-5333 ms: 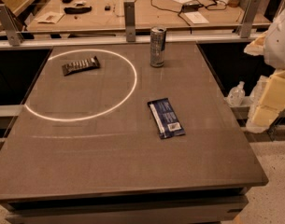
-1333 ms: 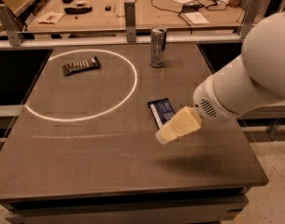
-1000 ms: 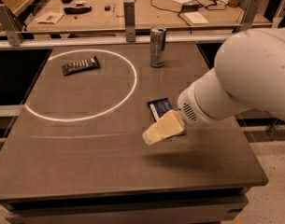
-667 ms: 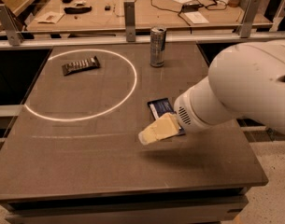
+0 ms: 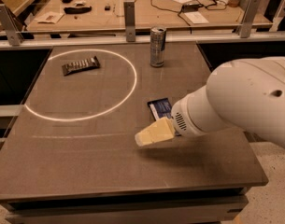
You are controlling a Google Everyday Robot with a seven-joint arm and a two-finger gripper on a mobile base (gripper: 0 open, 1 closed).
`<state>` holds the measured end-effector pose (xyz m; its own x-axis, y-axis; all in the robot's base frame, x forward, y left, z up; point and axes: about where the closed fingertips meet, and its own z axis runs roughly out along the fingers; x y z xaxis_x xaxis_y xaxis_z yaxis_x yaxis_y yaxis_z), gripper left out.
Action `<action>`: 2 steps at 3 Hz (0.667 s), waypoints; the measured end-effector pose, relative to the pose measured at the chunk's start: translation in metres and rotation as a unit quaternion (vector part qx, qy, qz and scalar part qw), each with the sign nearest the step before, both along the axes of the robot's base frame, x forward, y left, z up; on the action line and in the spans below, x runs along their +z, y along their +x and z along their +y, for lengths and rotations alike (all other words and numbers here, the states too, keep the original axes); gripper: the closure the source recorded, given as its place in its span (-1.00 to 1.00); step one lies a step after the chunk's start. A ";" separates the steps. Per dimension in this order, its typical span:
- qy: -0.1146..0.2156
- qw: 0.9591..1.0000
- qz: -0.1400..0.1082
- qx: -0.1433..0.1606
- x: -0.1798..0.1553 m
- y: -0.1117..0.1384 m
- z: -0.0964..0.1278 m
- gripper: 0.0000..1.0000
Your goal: Pick rxbar blueberry
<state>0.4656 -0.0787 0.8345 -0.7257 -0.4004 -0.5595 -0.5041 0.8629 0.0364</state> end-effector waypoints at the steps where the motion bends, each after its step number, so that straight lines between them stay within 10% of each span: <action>1: 0.012 1.000 -0.005 -0.006 -0.005 -0.001 0.003 -1.00; 2: 0.018 1.000 -0.021 0.007 -0.011 -0.001 0.008 -1.00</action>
Offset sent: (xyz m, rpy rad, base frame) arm 0.0008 0.0131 -0.0179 0.0467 -0.0961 0.0564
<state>0.4644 -0.0704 0.8233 -0.6954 -0.3891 -0.6042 -0.5178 0.8543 0.0458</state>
